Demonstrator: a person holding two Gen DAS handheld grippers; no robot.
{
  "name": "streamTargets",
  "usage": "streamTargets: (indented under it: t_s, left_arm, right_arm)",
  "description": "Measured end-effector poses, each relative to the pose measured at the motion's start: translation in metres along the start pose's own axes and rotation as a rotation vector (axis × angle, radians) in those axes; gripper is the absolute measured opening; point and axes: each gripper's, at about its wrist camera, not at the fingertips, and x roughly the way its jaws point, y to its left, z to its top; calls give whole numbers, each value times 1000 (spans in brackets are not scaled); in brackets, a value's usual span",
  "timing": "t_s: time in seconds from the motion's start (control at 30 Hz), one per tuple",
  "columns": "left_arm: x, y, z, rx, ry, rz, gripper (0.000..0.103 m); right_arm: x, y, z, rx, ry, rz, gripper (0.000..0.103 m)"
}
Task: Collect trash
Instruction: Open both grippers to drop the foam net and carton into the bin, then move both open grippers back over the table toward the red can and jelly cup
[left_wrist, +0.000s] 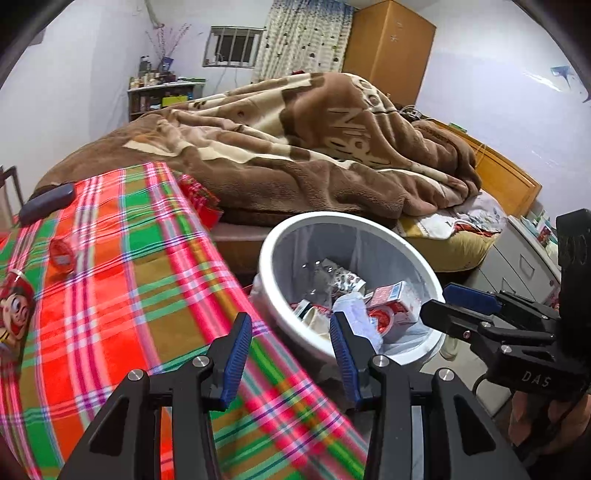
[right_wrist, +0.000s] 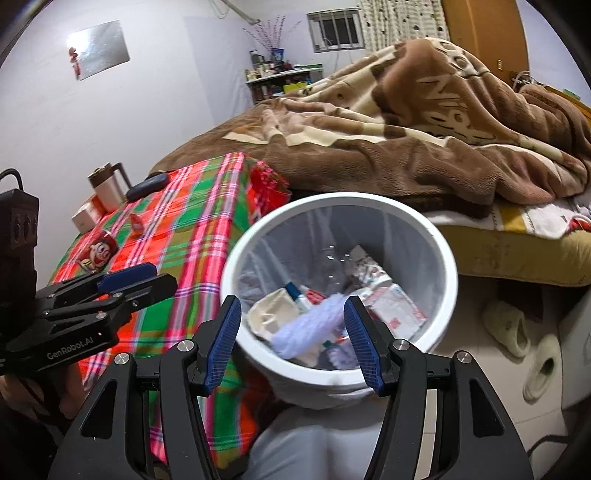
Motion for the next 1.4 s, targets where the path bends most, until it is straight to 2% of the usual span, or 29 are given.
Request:
streamTargets:
  t_s: [0.07, 0.17, 0.2, 0.57, 0.87, 1.07, 1.4]
  left_arm:
    - [-5, 4, -4, -9, -3, 16, 44]
    - [-14, 13, -8, -30, -11, 40, 53]
    - [-17, 16, -10, -39, -12, 47, 53]
    - [-52, 48, -30, -73, -53, 159, 53]
    - [-75, 74, -48, -108, -76, 239, 53]
    - [-83, 89, -55, -144, -69, 243, 53]
    - [-93, 119, -62, -222, -72, 290, 53]
  right_arm:
    - [-1, 5, 0, -11, -1, 10, 60]
    - [-1, 12, 0, -23, -1, 27, 60]
    - [0, 14, 0, -29, 0, 35, 60]
    - [5, 44, -3, -81, -1, 124, 63]
    - [13, 69, -3, -131, 21, 161, 64]
    - [16, 82, -3, -125, 45, 185, 63]
    - [21, 105, 0, -180, 58, 204, 63]
